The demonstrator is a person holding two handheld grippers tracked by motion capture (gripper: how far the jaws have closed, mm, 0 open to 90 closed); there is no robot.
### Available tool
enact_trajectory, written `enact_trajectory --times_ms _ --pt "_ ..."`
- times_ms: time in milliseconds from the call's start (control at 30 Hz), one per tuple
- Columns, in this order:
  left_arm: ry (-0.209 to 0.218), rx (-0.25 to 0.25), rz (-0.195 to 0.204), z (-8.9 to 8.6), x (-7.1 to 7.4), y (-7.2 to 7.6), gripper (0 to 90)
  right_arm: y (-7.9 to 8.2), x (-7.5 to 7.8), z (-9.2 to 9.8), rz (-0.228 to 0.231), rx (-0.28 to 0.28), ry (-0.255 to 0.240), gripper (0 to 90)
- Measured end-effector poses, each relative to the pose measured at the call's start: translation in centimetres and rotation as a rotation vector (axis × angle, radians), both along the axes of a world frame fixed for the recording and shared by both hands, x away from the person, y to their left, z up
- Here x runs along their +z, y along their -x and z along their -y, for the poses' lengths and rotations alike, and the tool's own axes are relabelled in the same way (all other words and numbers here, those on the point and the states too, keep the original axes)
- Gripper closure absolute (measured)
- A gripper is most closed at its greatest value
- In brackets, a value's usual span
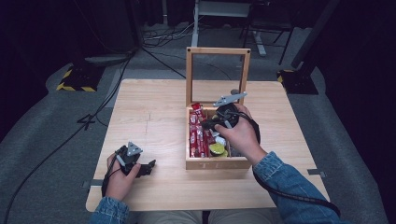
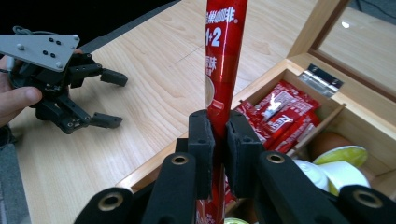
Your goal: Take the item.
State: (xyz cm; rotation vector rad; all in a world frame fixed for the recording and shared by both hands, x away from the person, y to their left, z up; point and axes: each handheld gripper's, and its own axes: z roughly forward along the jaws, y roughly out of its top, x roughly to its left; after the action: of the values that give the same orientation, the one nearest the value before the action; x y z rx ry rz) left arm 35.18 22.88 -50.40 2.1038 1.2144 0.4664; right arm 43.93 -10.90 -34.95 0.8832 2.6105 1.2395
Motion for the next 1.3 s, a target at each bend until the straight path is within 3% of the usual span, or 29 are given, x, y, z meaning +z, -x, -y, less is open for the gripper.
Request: enact_trajectory --times_ms 367,800,1300 --pt "0.000 0.000 0.000 0.0 0.0 0.0 15.7 -0.3 1.2 2.5 0.035 -0.049 0.002 82.0" --pt "0.001 0.001 0.000 0.0 0.0 0.0 15.7 -0.5 2.3 7.5 0.069 -0.144 0.003 82.0" --pt "0.001 0.001 0.001 0.0 0.0 0.0 15.7 -0.6 2.3 12.3 0.086 -0.248 0.013 82.1"
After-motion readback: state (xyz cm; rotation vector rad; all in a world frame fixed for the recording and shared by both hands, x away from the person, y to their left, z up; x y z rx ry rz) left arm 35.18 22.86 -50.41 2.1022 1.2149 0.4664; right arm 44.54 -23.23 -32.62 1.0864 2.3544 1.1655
